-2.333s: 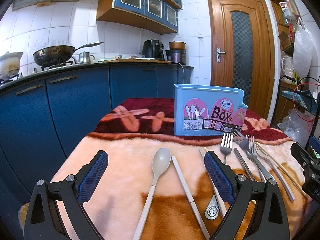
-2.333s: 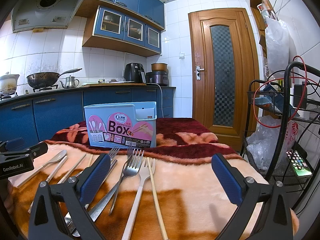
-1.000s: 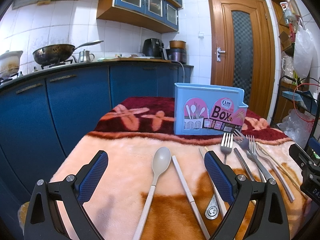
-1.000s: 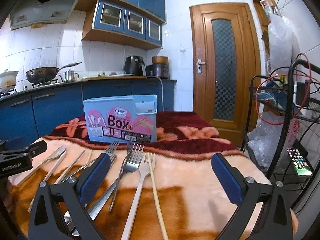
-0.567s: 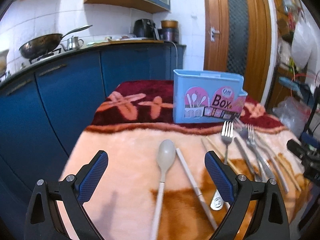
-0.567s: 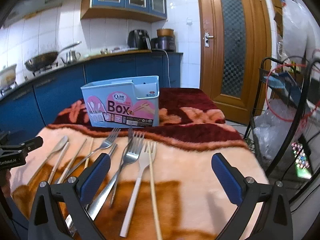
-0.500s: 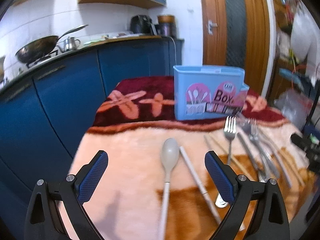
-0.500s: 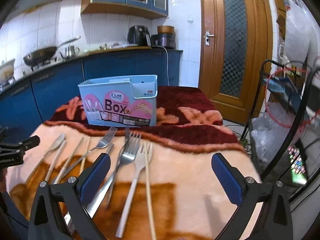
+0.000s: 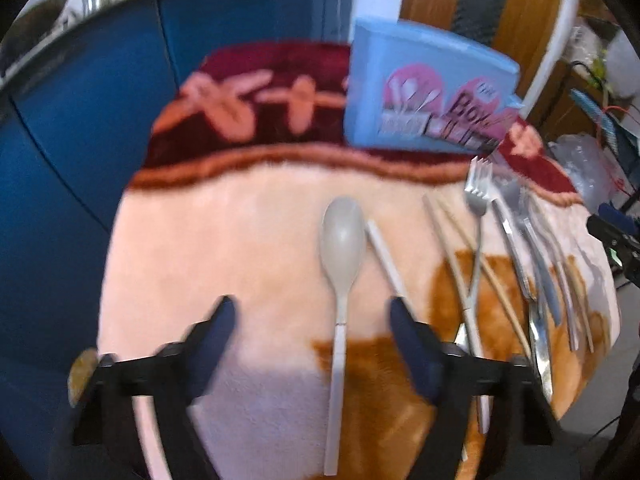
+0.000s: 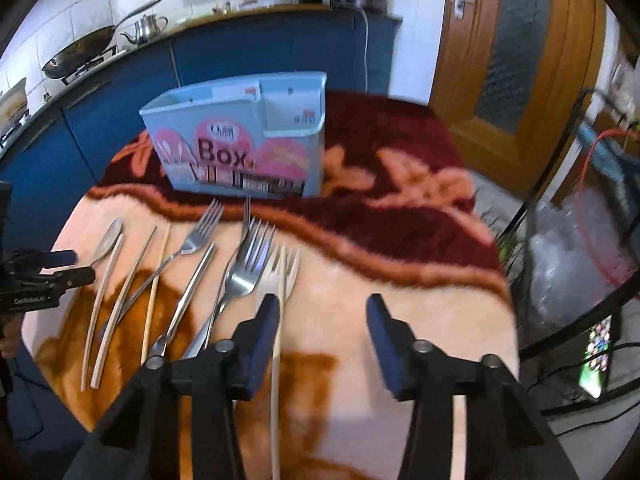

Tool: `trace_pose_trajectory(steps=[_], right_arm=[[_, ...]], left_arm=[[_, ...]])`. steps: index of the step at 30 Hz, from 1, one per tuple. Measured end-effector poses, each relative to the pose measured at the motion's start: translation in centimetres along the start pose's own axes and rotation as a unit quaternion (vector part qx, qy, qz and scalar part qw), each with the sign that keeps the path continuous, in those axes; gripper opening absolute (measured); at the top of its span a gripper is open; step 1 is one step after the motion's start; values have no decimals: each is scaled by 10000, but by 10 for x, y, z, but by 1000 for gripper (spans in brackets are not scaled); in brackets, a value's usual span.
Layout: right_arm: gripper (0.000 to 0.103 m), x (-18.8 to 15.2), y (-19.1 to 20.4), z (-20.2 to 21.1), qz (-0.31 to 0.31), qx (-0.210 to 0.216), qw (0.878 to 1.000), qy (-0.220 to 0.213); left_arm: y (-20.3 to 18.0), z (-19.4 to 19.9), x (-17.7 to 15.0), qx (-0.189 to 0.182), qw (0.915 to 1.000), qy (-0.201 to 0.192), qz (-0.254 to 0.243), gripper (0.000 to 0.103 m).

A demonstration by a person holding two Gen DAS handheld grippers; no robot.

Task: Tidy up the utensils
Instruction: 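Grasp the beige spoon with the left tool while the right tool grasps a wooden chopstick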

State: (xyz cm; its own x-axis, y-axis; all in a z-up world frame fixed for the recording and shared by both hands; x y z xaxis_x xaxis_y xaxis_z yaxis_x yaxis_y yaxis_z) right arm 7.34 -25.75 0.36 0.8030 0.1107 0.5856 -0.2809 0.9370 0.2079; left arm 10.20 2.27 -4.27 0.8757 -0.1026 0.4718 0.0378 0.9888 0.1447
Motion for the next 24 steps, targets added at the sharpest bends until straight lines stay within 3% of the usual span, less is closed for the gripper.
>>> trace_pose_trajectory(steps=[3, 9, 11, 15, 21, 24], right_arm=[[38, -5, 1, -4, 14, 157, 9997, 191], [37, -4, 8, -12, 135, 278, 9983, 487], [32, -3, 9, -19, 178, 262, 9975, 632], [31, -4, 5, -33, 104, 301, 9952, 930], [31, -4, 1, -48, 1, 338, 9917, 1243], [22, -3, 1, -54, -97, 439, 9906, 1289]], left_arm=[[-6, -4, -1, -272, 9994, 150, -169, 59], [-15, -5, -1, -182, 9975, 398, -545, 55], [-15, -8, 1, -134, 9970, 475, -589, 52], [-19, -9, 5, -186, 9957, 527, -741, 39], [-20, -13, 11, -171, 9935, 707, -874, 38], [-18, -16, 16, -314, 9938, 730, -781, 34]])
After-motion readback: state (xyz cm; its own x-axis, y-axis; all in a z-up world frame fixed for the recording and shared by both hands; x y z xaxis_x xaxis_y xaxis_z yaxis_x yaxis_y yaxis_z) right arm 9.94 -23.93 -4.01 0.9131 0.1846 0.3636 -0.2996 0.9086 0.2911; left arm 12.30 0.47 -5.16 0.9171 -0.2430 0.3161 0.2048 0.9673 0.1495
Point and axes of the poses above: each gripper's, at about its wrist camera, not at the fingertips, and z roughly against the way its jaws point, y to its left, x to its top, the point moved 4 cm from there along -z, roughly the way its jaws point, and after that the axes turned 13 degrees about x, right-handed, at the moved point
